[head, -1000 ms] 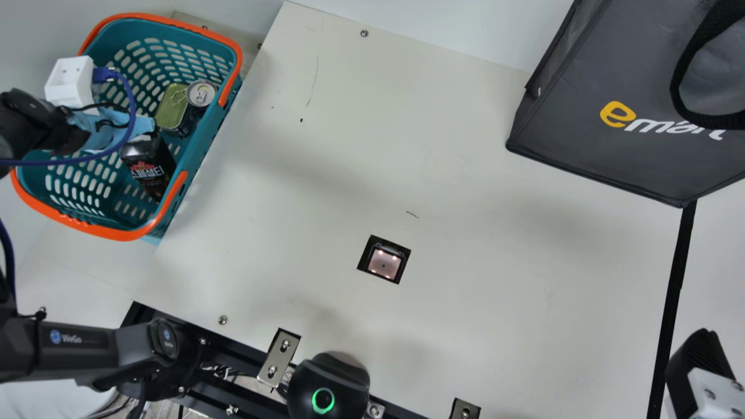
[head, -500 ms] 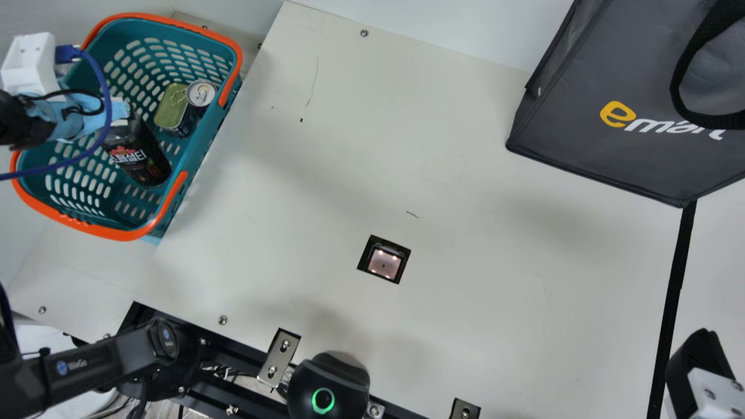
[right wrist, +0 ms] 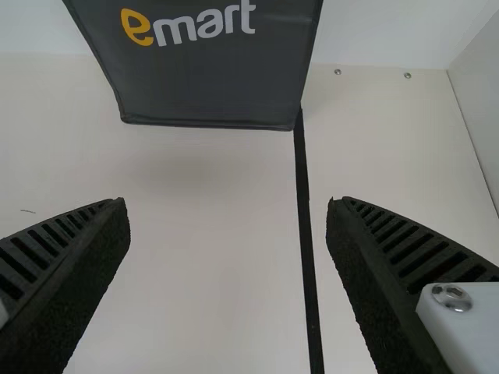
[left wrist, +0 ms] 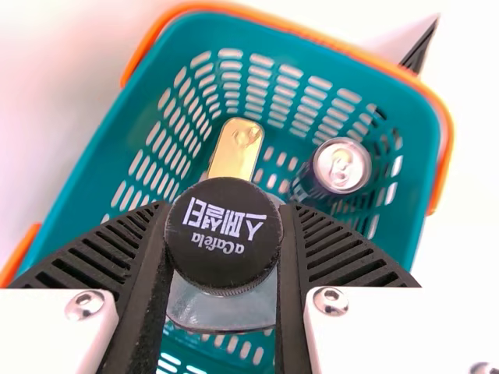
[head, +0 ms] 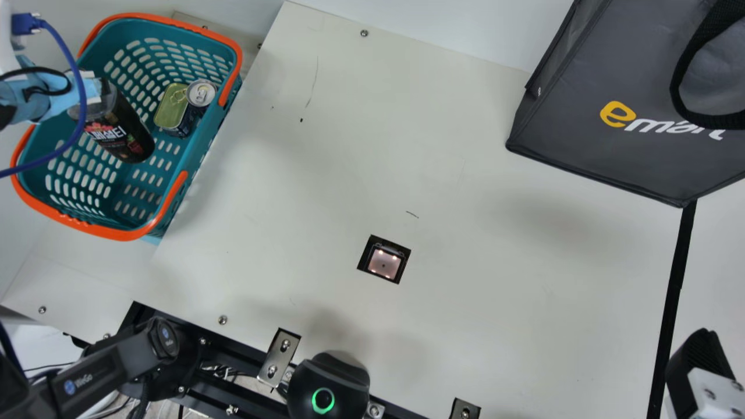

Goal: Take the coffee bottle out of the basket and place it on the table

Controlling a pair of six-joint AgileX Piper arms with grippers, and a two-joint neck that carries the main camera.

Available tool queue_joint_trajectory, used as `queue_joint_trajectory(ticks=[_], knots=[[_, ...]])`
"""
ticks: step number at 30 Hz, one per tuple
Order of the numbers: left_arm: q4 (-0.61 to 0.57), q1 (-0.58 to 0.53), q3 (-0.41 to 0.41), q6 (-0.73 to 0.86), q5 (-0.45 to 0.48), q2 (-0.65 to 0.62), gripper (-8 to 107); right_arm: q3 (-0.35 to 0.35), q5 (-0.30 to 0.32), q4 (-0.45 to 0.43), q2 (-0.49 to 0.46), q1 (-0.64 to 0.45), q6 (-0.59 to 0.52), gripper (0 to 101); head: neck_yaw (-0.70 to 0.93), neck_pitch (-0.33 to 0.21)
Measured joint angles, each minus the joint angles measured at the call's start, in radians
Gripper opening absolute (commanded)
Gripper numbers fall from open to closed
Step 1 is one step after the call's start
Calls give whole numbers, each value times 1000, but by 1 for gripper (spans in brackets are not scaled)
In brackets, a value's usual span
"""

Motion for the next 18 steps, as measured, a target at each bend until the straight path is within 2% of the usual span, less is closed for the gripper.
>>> queue_joint_trajectory(ticks=[9,18], knots=[[4,-56,-73,-41,64,-60,10,0,0,0,0,0,0,91,0,0],[36,-165,-92,-108,102,-134,10,0,0,0,0,0,0,91,0,0]])
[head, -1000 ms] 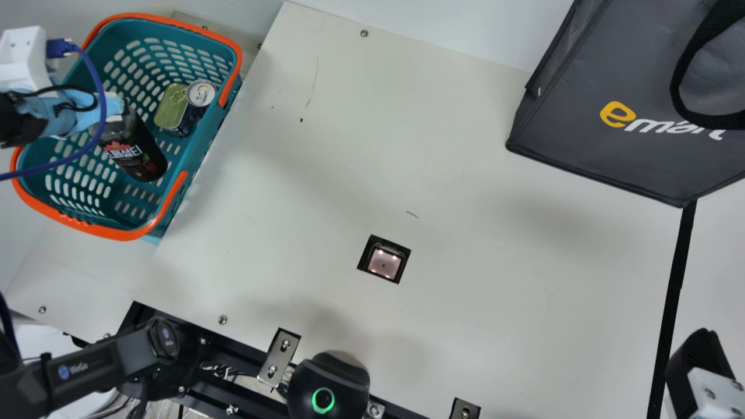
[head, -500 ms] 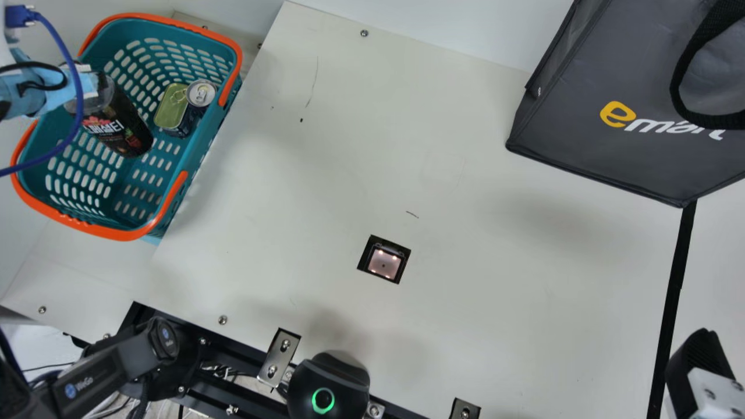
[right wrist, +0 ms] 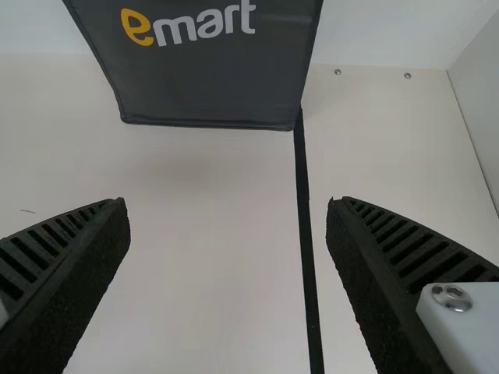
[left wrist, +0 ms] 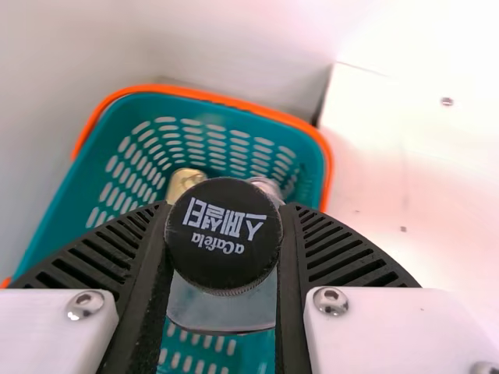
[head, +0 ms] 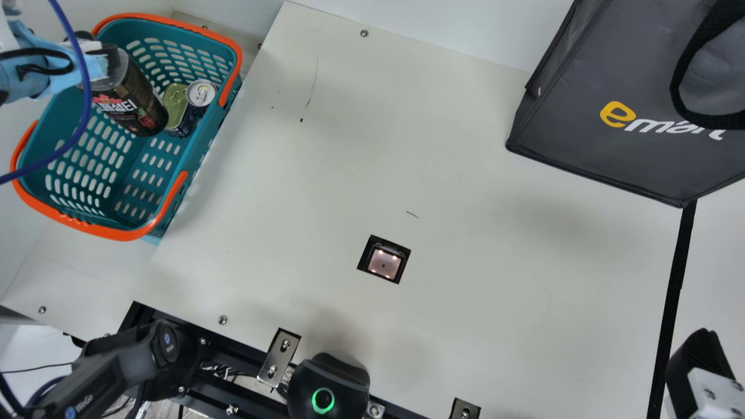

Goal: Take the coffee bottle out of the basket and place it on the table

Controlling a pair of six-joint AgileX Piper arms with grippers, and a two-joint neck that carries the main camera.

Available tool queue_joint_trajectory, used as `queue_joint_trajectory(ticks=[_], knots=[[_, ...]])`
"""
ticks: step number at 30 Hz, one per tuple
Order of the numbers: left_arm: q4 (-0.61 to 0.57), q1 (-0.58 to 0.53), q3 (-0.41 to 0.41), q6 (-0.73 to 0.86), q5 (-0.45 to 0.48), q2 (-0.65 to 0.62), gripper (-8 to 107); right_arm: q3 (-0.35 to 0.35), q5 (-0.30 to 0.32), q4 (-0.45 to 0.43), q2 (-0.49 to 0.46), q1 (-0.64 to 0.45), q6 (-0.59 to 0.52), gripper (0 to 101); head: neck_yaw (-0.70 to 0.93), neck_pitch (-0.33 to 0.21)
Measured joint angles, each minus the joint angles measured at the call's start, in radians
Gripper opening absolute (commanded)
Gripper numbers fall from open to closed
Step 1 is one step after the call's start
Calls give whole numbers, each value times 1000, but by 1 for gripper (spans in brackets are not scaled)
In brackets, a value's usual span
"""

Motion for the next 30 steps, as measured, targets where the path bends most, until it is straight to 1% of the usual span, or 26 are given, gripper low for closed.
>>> queue_joint_trajectory(ticks=[15,24,30], knots=[[99,-243,30,-171,26,-112,10,0,0,0,0,0,0,91,0,0],[166,-397,77,-288,35,-179,10,0,0,0,0,0,0,91,0,0],[209,-495,126,-366,26,-219,10,0,0,0,0,0,0,91,0,0]])
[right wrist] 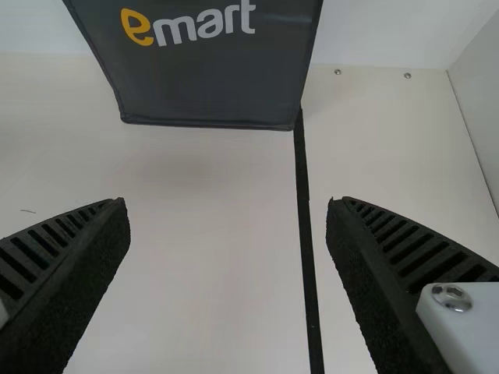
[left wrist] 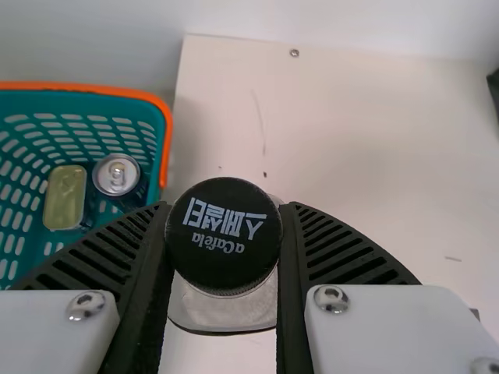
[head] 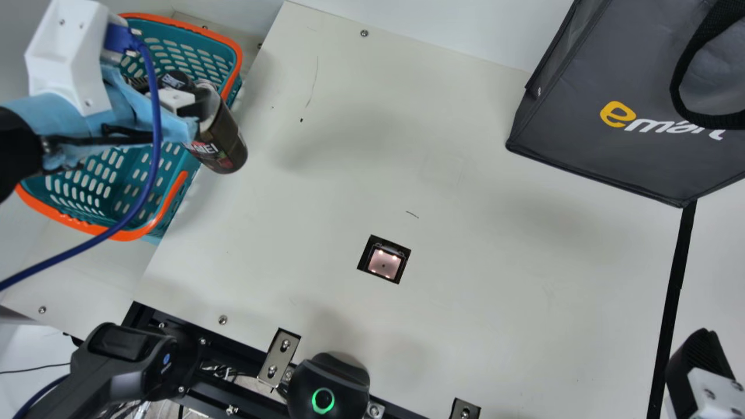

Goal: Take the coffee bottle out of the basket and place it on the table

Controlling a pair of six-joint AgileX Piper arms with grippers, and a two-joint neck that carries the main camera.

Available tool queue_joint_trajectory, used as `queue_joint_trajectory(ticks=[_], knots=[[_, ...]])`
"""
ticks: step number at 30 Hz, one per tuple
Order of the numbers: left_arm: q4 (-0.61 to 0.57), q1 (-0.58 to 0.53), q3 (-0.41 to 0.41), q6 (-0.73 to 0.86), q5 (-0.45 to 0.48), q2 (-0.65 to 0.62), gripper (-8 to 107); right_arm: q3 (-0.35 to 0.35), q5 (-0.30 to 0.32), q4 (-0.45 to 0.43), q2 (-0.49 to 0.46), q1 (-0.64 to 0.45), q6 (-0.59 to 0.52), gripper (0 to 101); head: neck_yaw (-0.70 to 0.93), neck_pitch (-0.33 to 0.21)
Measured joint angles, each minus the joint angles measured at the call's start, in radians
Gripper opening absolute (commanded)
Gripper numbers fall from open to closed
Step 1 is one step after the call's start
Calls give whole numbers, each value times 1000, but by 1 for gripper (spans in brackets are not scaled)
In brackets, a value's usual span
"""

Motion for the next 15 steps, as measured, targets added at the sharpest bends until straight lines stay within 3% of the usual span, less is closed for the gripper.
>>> queue_joint_trajectory(ticks=[15], knots=[[121,-205,138,-177,-79,-40,10,0,0,0,0,0,0,91,0,0]])
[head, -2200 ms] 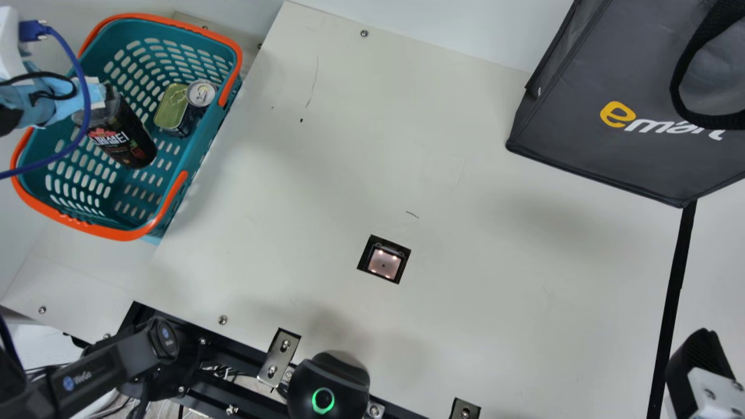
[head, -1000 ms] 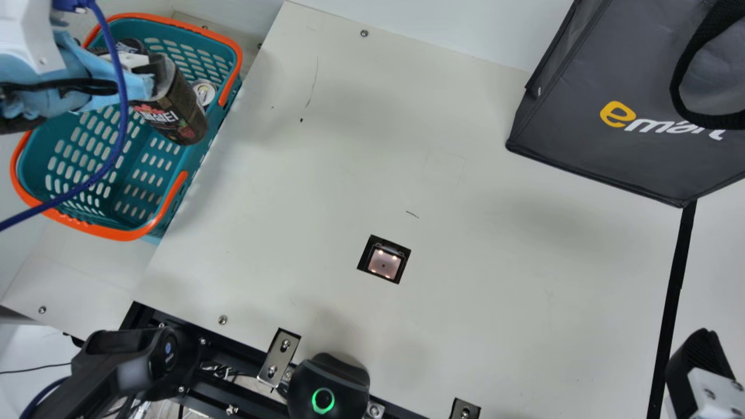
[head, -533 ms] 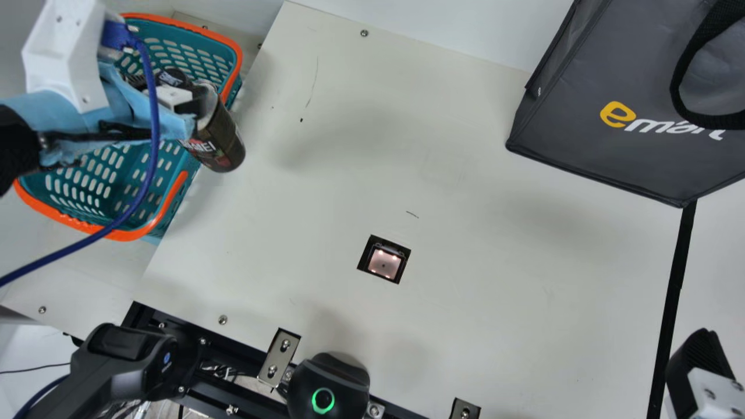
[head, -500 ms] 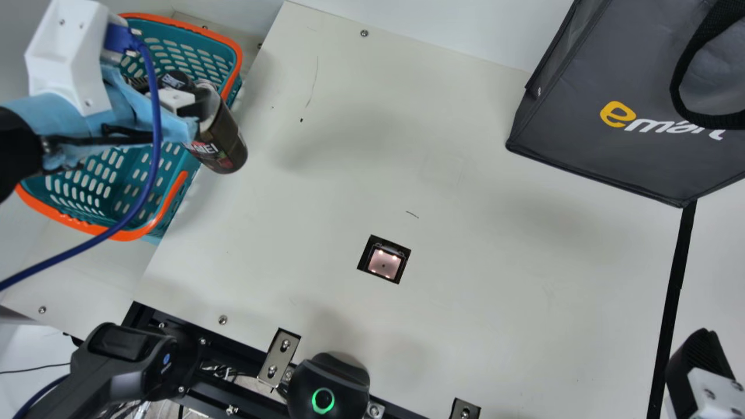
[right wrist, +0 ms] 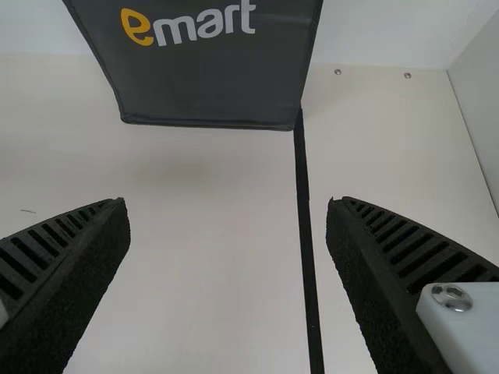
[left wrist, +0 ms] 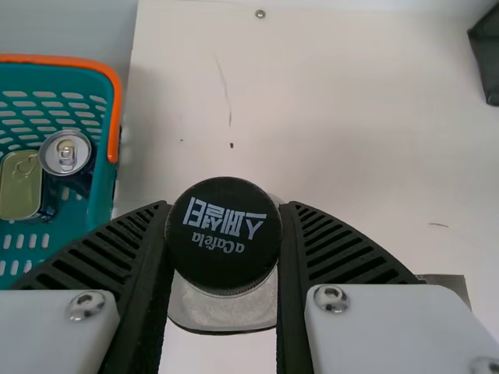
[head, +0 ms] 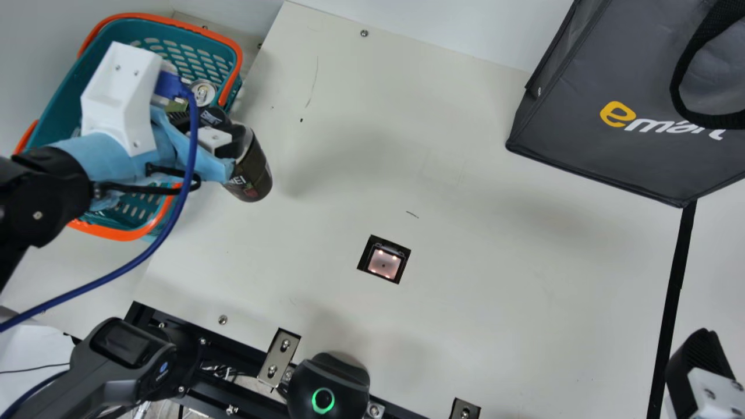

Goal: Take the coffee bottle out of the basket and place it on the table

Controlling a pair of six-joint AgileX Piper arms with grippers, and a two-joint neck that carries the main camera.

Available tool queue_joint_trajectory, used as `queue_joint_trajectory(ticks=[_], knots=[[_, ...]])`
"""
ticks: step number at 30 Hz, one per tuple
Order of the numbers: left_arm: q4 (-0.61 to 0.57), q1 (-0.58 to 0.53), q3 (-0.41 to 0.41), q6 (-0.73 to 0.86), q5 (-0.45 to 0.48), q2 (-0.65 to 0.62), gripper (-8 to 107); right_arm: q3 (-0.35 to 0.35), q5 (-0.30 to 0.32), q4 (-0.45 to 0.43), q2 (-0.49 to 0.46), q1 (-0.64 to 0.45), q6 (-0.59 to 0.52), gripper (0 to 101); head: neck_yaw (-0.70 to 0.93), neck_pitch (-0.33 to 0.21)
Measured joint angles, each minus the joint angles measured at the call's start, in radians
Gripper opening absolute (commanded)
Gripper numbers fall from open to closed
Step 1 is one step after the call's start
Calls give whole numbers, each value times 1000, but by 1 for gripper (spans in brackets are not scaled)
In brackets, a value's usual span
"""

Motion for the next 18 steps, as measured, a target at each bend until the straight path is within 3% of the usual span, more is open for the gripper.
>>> queue_joint_trajectory(ticks=[18], knots=[[111,-122,132,-144,-114,10,10,0,0,0,0,0,0,91,0,0]])
